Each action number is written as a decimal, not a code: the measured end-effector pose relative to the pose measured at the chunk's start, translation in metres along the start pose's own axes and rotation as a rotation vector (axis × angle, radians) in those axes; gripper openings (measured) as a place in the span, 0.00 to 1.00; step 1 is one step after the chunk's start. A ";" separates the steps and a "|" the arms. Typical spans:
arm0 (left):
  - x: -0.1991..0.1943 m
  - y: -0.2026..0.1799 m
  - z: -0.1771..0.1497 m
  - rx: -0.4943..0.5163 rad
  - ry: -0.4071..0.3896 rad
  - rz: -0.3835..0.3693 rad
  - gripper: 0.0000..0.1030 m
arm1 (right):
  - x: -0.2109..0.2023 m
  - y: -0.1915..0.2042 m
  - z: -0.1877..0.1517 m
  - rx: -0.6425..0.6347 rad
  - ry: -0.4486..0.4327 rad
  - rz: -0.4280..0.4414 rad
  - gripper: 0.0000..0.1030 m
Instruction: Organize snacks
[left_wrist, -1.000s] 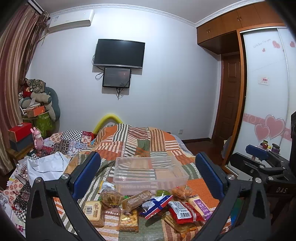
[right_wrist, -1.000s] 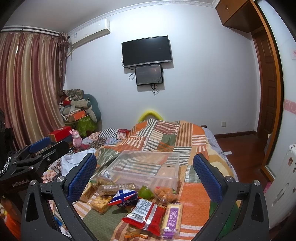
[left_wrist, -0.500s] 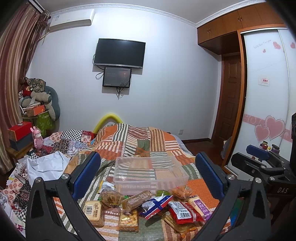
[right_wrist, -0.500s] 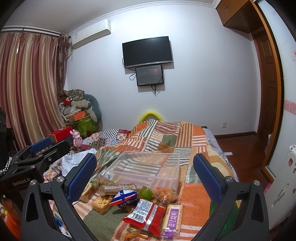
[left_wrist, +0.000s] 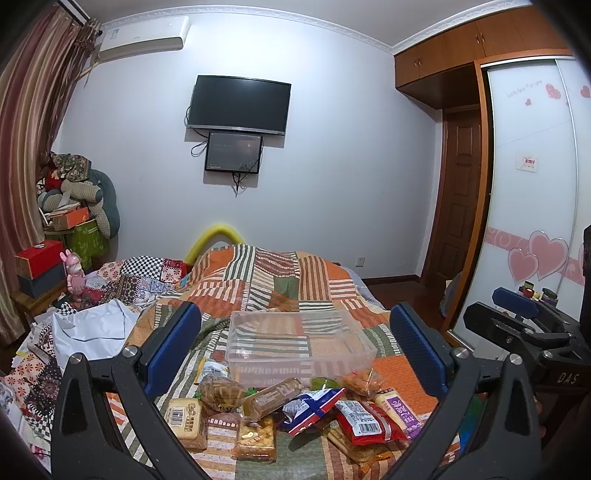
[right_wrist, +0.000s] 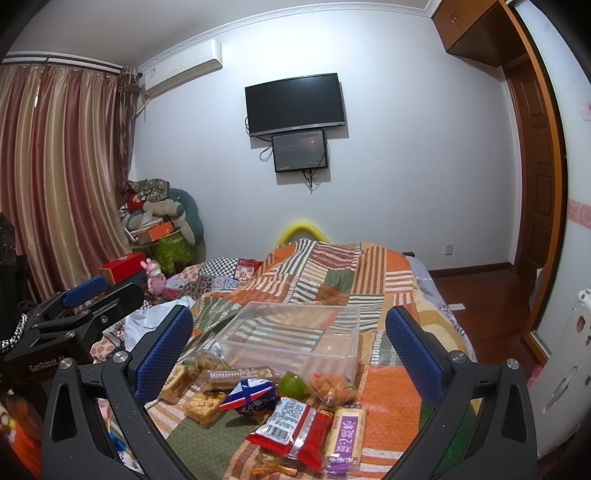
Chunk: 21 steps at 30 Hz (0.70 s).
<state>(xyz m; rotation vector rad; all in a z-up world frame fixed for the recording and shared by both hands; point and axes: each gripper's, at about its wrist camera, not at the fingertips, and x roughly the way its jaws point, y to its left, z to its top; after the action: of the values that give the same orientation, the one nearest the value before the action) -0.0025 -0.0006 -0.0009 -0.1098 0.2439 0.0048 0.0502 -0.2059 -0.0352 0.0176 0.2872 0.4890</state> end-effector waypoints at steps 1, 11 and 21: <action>-0.001 0.000 0.000 0.001 -0.001 0.000 1.00 | 0.000 0.000 0.000 0.000 0.001 0.001 1.00; -0.001 -0.001 0.000 0.007 -0.003 0.006 1.00 | 0.000 0.002 0.001 0.001 -0.001 0.003 1.00; 0.004 0.003 -0.003 0.013 0.004 0.023 1.00 | 0.002 0.000 -0.001 0.003 0.012 0.008 1.00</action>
<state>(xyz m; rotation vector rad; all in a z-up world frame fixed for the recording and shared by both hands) 0.0003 0.0023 -0.0053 -0.0938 0.2494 0.0258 0.0519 -0.2046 -0.0365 0.0185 0.3001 0.4971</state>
